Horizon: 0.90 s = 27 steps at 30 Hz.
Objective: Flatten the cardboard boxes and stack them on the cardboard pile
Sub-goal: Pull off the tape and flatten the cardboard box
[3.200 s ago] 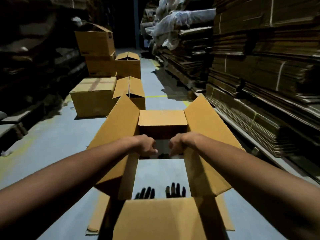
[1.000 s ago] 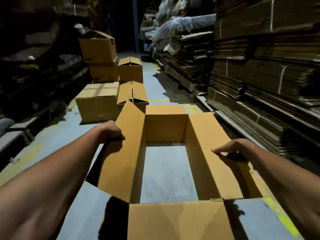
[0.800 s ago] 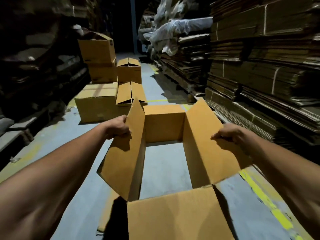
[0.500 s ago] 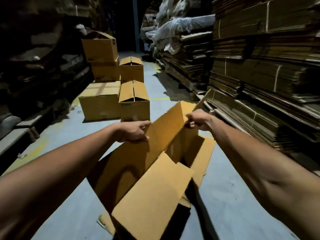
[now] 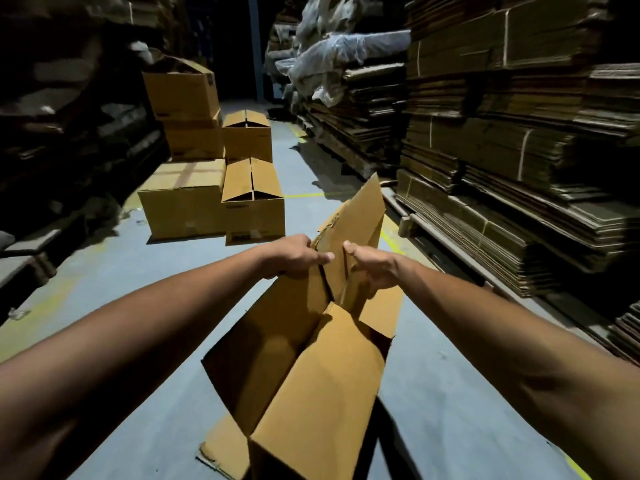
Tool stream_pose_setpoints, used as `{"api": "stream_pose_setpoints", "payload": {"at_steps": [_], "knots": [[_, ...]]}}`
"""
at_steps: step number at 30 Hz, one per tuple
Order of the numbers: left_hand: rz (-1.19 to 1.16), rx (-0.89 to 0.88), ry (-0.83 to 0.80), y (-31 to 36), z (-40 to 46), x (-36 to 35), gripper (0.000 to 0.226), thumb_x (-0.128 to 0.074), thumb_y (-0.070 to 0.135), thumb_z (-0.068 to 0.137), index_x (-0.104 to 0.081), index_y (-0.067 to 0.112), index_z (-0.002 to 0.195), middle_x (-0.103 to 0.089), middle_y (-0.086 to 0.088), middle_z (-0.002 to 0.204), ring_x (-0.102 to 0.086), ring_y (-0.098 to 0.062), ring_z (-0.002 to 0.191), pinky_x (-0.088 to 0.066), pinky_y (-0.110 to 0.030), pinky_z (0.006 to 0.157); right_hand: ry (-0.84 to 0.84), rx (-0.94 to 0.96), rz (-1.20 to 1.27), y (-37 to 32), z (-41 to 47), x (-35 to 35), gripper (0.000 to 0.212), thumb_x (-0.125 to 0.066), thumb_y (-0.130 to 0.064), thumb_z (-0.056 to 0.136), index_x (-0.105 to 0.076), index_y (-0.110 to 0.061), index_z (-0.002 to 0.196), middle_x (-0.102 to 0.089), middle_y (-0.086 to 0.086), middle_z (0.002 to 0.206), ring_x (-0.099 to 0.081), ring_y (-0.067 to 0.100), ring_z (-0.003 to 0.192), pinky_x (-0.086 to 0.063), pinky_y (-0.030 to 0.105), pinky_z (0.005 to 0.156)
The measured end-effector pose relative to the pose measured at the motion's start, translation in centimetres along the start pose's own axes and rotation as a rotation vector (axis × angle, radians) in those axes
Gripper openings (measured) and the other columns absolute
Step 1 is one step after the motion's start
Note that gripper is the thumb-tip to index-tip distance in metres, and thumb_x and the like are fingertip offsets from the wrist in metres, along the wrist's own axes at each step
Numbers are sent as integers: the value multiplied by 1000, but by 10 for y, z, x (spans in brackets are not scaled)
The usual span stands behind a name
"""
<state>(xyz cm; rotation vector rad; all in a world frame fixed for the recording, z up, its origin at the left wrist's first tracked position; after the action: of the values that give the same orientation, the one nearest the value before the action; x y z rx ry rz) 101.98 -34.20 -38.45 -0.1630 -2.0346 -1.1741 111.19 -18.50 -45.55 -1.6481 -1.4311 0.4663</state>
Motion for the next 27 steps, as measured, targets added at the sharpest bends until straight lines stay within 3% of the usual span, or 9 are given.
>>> {"api": "stream_pose_setpoints", "payload": {"at_steps": [3,8,12,14,16,18,21,23,27], "knots": [[261,-2,160,17,8,7,55,-65,62,95,-55,9,108,-61,-4,95,-61,-18,81,-46,-26,59,-139,-155,-174,24,-7,-11,85,-20,-78,99,-13,-24,165,-33,20,165,-41,57,139,-28,79,105],[394,4,238,22,17,10,37,-60,35,102,-63,9,128,-67,-12,120,-65,-28,101,-58,-36,85,-231,-370,-410,48,-18,-19,92,-20,-83,95,-47,-15,150,-54,15,149,-56,38,124,-45,61,98],[369,-11,221,21,14,14,37,-58,34,103,-63,10,131,-67,-14,127,-65,-32,113,-55,-38,93,-113,-223,-273,22,-19,-7,72,-28,-73,101,-65,-13,113,-62,8,77,-57,24,76,-54,42,79],[341,19,202,16,11,19,40,-56,29,104,-60,7,137,-65,-17,135,-62,-35,120,-50,-36,93,-186,-149,-3,2,-22,-9,70,-28,-66,105,-60,-6,126,-65,16,84,-65,29,77,-59,41,73],[250,31,168,11,8,21,40,-55,25,104,-58,6,140,-64,-17,134,-64,-35,120,-51,-35,88,-312,-75,283,-19,-30,-20,66,-27,-58,109,-38,-2,143,-66,34,119,-72,43,102,-61,50,82],[87,33,94,3,9,17,38,-53,29,106,-58,7,137,-68,-14,122,-69,-33,109,-57,-39,82,-376,-11,424,-31,-32,-32,59,-28,-49,111,-18,-12,157,-45,42,146,-60,55,123,-54,57,99],[13,80,-41,-2,2,9,57,-50,65,101,-59,16,128,-67,-8,107,-67,-27,98,-55,-42,79,-401,76,340,-33,-27,-53,48,-27,-32,114,-35,-3,151,-58,35,133,-64,47,118,-42,56,116],[39,102,-91,-1,-3,8,80,-53,85,84,-57,19,129,-67,-9,119,-66,-31,111,-55,-48,91,-347,138,267,-35,-23,-57,41,-29,-29,114,-39,-8,147,-60,32,125,-67,43,110,-45,53,114],[140,93,-57,-6,-6,18,72,-68,73,85,-51,16,126,-65,-9,121,-69,-33,108,-59,-50,93,-251,192,280,-38,-8,-56,51,-38,-14,113,-21,-17,161,-57,28,130,-73,38,105,-54,50,104]]}}
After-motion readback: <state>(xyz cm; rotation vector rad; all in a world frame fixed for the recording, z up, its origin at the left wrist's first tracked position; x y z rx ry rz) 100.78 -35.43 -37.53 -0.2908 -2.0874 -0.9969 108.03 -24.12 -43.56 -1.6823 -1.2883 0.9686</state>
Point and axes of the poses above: each hand's wrist, its own z-axis towards the middle knuckle, its own x-axis out of the back of the hand, y = z × x, the point moved 7 cm from there along z, towards the middle knuckle
